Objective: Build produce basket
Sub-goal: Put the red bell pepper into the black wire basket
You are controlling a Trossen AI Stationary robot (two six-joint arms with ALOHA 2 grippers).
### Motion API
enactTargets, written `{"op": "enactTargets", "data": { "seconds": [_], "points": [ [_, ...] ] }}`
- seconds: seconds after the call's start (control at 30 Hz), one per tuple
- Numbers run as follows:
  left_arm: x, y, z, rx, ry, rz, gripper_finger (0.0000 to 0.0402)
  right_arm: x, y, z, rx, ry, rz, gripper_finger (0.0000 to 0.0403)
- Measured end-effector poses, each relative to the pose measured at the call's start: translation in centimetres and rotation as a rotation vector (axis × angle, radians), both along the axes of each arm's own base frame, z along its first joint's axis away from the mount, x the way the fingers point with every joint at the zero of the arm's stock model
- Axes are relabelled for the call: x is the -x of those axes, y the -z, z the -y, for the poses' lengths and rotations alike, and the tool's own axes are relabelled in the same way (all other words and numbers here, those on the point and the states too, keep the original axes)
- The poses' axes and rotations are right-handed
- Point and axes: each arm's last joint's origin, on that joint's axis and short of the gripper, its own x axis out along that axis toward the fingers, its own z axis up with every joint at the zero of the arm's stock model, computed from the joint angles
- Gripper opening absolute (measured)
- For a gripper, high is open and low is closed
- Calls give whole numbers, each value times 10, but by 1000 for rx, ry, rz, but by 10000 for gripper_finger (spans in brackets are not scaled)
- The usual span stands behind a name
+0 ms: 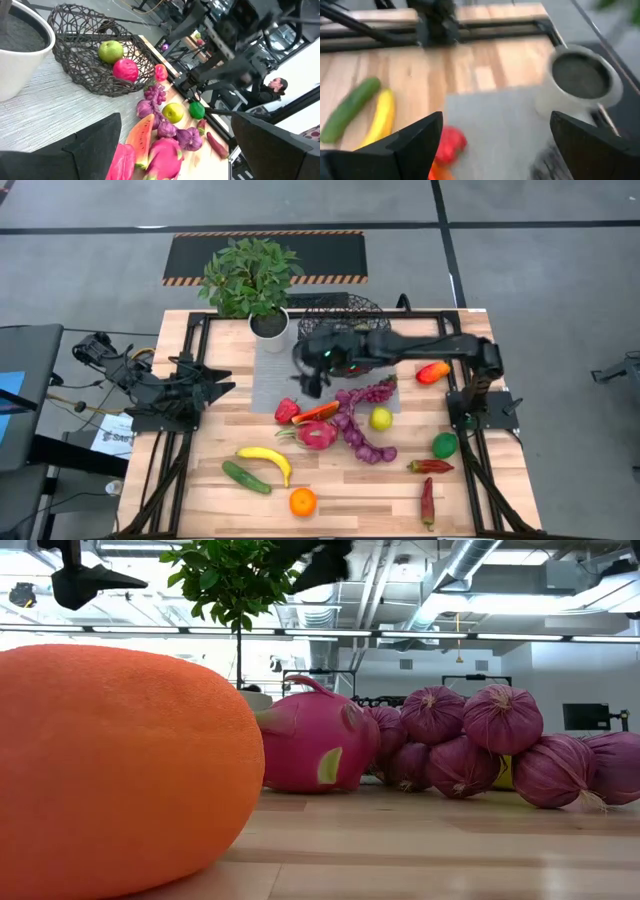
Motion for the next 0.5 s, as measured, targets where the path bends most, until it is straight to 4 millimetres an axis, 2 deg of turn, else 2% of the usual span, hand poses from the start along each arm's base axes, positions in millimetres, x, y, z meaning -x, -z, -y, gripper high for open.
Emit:
{"op": "enactTargets", "data": {
  "seconds": [0.27,0.5],
  "points": [
    [-2,2,2,0,19,-20,364,-43,58,-21,72,-182,-44,388],
    [-4,3,3,-7,18,-33,364,-64,102,-24,115,-246,-111,388]
  ]
}}
